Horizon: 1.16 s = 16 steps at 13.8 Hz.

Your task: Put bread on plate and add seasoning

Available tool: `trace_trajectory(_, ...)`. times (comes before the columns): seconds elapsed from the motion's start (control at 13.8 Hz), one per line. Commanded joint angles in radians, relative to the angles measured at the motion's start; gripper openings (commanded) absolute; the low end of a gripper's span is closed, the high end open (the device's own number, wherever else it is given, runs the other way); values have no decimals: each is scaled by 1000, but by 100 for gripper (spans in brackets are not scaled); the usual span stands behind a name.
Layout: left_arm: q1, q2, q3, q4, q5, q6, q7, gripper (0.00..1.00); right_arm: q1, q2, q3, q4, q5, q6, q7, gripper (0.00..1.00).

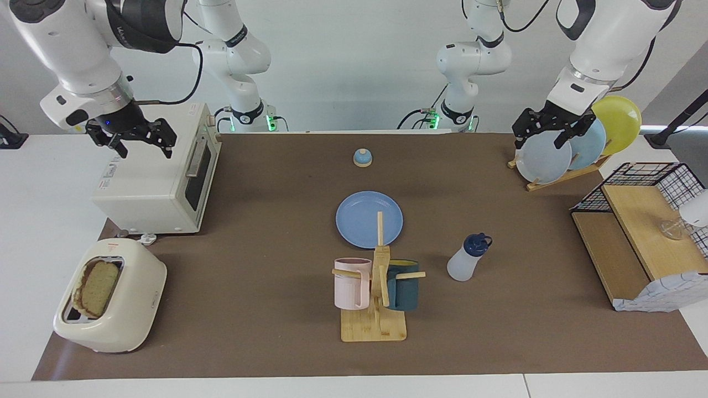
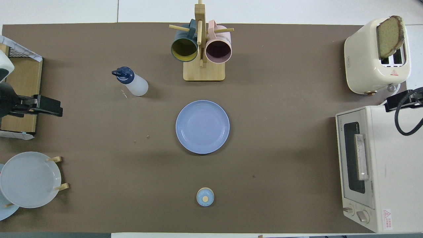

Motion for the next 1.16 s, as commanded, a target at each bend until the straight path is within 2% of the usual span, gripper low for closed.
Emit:
trace_trajectory(0.0,2,-15,6,-6,-14,6,7,100,-10,-18,4,-22,27,12,15,100)
trace_trajectory(0.58,3,-35,10,-22,0,0,1,100,-10,-18,4,-22,26,12,15,100)
trace_trajectory(0.8,2,-53,9,-59,0,27,4,100,-10,-18,5,-22,26,12,15,100)
trace_trajectory(0.95,-9,-55,7,-75,0,81,9,100,-10,-18,4,-22,26,12,15,100)
trace_trajectory(1.09,-12,-80,6,-152,0,203,35,100,-10,-18,5,-20,26,12,15,100)
